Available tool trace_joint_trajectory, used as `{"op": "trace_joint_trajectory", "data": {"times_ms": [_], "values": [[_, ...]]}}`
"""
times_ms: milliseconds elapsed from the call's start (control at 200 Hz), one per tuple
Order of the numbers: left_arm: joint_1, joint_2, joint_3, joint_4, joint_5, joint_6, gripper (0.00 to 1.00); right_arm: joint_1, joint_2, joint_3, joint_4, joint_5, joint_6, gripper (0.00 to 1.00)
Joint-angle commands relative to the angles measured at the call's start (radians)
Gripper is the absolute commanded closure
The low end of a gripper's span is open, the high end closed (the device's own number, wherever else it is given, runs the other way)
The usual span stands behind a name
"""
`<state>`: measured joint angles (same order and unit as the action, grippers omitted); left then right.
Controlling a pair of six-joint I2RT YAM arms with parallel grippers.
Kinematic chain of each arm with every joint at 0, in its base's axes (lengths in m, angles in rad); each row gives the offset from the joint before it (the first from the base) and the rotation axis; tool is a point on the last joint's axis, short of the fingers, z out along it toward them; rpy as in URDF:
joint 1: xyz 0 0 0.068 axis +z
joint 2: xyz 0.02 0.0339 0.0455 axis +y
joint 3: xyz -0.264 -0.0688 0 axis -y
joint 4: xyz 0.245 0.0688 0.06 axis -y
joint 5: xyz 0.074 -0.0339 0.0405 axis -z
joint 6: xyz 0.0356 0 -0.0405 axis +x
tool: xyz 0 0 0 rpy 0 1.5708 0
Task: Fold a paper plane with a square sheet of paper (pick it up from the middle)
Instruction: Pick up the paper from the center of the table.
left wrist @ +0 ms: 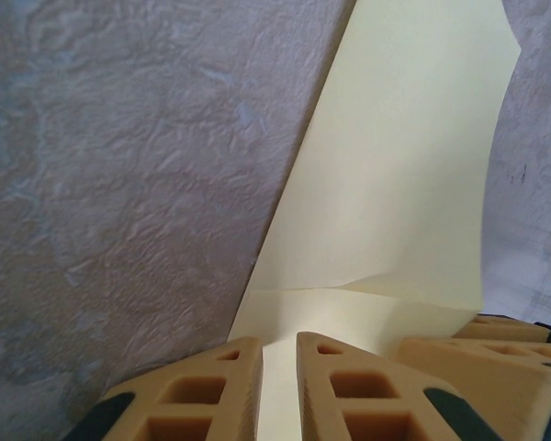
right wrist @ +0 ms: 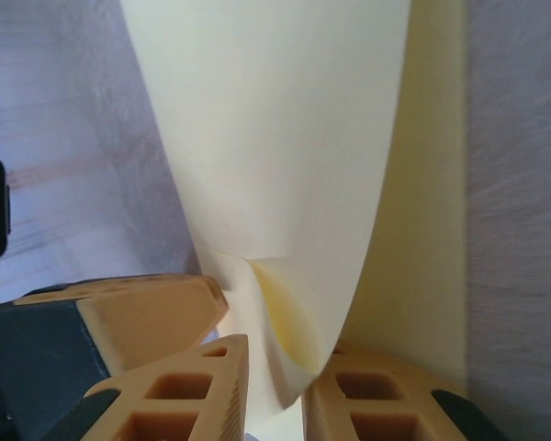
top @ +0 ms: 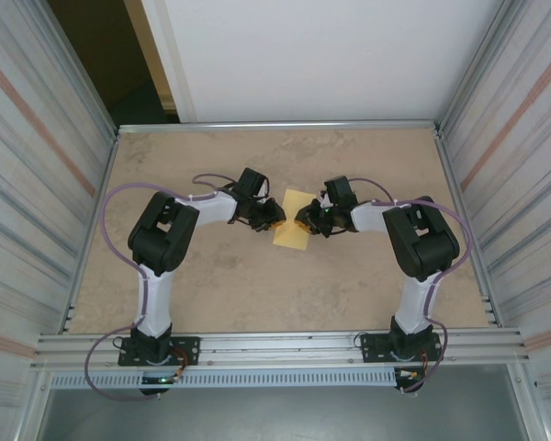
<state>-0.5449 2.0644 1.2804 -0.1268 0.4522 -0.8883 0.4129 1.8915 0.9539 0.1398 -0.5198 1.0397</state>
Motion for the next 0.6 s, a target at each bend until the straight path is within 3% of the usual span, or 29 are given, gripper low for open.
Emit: {"op": "trace_joint_trajectory", "data": {"times_ms": [0, 311, 596], "values": [[0.006, -0.013, -0.027, -0.083, -0.014, -0.007, 0.8, 0.014, 0.018, 0.003, 0.043, -0.02, 0.011, 0.78], [0.033, -0.092, -0.038, -0.054, 0.01, -0.011, 0.79, 0.019, 0.013, -0.006, 0.085, -0.013, 0.012, 0.91], [0.131, -0.328, -0.222, 0.151, 0.094, -0.043, 0.63, -0.016, -0.129, -0.022, 0.161, -0.063, -0.081, 0.97]]}}
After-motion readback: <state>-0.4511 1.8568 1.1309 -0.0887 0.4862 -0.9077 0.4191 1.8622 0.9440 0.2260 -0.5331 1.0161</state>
